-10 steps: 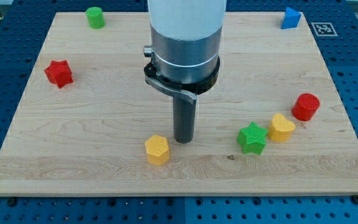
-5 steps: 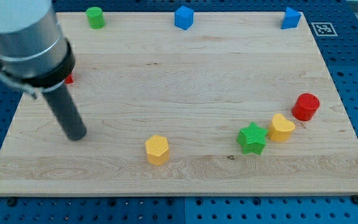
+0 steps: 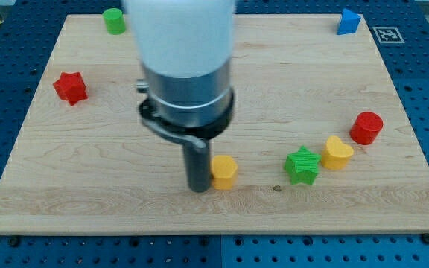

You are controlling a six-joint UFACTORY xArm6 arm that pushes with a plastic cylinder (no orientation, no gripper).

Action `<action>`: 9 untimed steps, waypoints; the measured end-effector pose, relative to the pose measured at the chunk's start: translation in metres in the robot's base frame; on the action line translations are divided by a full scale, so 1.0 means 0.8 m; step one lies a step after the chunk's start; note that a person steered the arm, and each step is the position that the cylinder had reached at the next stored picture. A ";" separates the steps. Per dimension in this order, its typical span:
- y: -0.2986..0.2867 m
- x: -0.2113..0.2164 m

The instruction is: Place the yellow hexagon above the green star

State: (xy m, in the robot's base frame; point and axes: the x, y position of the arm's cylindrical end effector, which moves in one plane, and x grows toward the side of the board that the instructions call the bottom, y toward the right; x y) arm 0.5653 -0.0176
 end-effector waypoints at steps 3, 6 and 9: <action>0.084 0.011; 0.064 -0.014; 0.052 -0.062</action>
State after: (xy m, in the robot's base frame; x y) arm 0.5160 0.0244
